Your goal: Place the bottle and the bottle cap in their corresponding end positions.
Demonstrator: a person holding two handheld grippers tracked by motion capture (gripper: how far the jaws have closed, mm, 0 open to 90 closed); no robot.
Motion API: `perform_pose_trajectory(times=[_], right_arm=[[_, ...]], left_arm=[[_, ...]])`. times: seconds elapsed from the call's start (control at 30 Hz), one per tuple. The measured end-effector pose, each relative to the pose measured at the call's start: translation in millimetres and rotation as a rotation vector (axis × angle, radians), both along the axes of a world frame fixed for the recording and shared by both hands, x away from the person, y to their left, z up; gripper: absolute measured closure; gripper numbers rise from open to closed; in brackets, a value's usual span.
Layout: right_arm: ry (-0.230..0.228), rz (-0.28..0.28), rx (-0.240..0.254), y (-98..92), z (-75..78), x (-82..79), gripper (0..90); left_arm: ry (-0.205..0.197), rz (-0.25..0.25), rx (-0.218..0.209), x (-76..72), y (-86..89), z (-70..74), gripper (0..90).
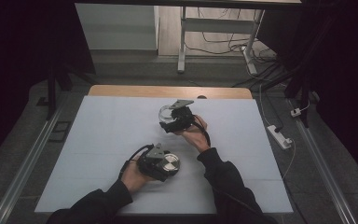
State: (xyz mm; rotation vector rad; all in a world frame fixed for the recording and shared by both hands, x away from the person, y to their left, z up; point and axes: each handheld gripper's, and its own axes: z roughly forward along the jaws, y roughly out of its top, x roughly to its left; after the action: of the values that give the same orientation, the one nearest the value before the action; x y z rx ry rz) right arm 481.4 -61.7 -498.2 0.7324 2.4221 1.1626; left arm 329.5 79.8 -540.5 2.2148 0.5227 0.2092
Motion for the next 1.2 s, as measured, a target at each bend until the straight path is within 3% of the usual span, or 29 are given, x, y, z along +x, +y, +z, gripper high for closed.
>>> perform_pose_trajectory(times=[0.1,0.3,0.37,0.57,0.67,0.9,1.2], right_arm=[[0.009,0.000,-0.003,-0.6,-4.4,0.9,14.9],[0.032,0.000,0.041,-6.7,-8.2,2.9,14.6],[0.031,-0.008,0.038,-5.6,-8.3,2.1,14.4],[0.044,-0.024,0.002,-1.2,-7.9,0.7,8.6],[0.070,-0.025,0.014,0.1,-6.1,1.0,5.9],[0.057,-0.021,0.022,-0.8,-3.7,-0.5,2.4],[0.062,-0.009,0.036,-7.2,3.5,-3.9,0.3]], left_arm=[[0.007,-0.002,0.048,0.1,-2.8,-0.6,20.1],[0.025,0.000,0.115,0.8,-7.2,-2.3,19.8],[0.046,0.002,0.111,2.5,-6.3,-2.4,19.7],[0.047,0.013,0.109,2.5,-5.9,-2.4,19.1],[0.062,0.028,0.092,3.3,-4.7,-2.3,16.6],[0.089,0.033,0.060,3.6,-2.3,-2.1,14.1],[0.092,0.030,0.046,1.9,-3.0,-1.0,7.1]])
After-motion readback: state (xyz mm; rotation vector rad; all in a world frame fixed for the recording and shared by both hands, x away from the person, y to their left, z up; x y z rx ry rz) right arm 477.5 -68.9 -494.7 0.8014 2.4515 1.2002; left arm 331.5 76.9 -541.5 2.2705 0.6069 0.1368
